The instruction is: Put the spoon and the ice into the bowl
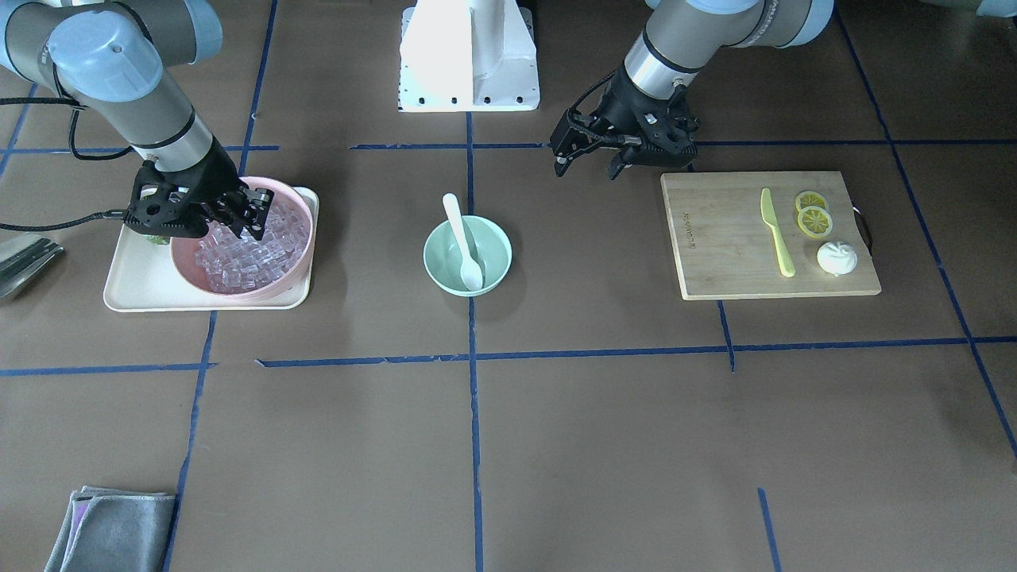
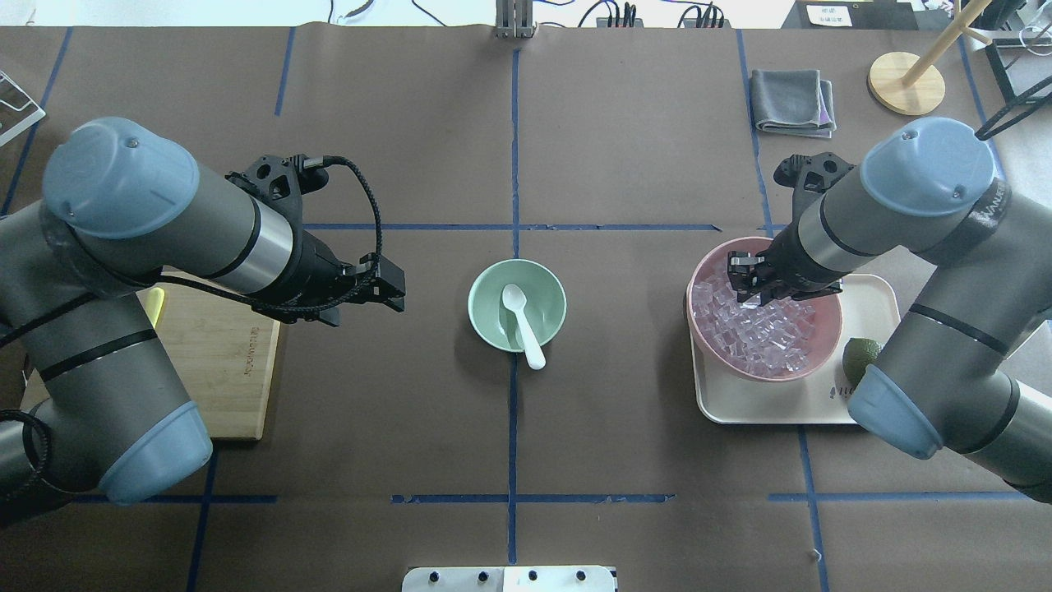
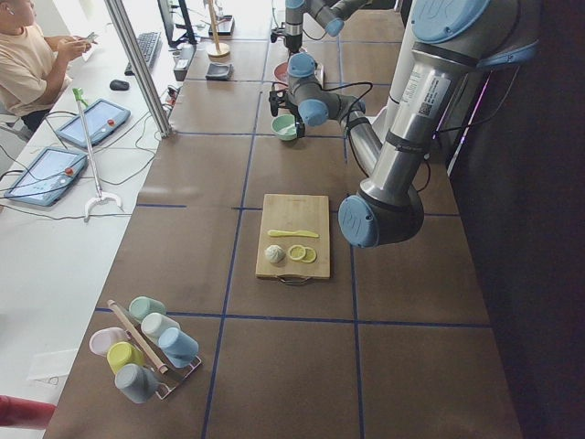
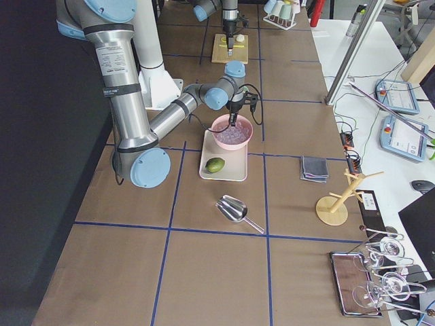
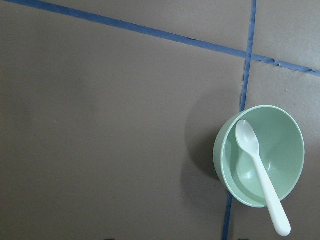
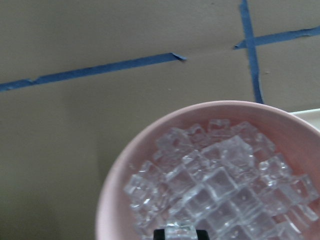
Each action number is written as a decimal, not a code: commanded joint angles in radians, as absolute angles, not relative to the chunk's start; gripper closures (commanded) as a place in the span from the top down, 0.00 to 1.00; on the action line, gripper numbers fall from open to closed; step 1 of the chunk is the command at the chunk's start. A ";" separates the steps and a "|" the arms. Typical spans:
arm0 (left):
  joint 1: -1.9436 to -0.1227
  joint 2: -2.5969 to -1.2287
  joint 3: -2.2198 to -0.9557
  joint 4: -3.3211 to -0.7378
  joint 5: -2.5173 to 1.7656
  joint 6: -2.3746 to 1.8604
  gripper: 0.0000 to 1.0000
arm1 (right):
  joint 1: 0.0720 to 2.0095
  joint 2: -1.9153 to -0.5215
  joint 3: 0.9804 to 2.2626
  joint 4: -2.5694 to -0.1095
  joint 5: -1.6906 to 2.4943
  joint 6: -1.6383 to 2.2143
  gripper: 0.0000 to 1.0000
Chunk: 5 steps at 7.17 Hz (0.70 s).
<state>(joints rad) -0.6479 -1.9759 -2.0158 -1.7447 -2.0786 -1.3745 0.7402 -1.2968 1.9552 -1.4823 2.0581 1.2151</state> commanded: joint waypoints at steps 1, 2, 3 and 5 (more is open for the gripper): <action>-0.675 -1.892 -2.080 -1.746 -2.079 -1.373 0.99 | 0.682 -1.163 1.941 -1.479 2.048 1.386 0.00; -0.689 -1.866 -2.098 -1.746 -2.079 -1.373 0.99 | 0.634 -1.081 1.883 -1.474 2.040 1.490 0.00; -0.695 -1.841 -2.108 -1.746 -2.079 -1.373 0.99 | 0.594 -1.019 1.841 -1.471 1.993 1.549 0.00; -0.699 -1.829 -2.111 -1.746 -2.077 -1.373 0.99 | 0.569 -0.918 1.708 -1.396 1.941 1.609 0.01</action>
<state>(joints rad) -0.6968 -1.8394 -2.1079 -1.7457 -2.0775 -1.3729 0.5849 -0.9782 1.7886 -1.4437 1.9635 1.5664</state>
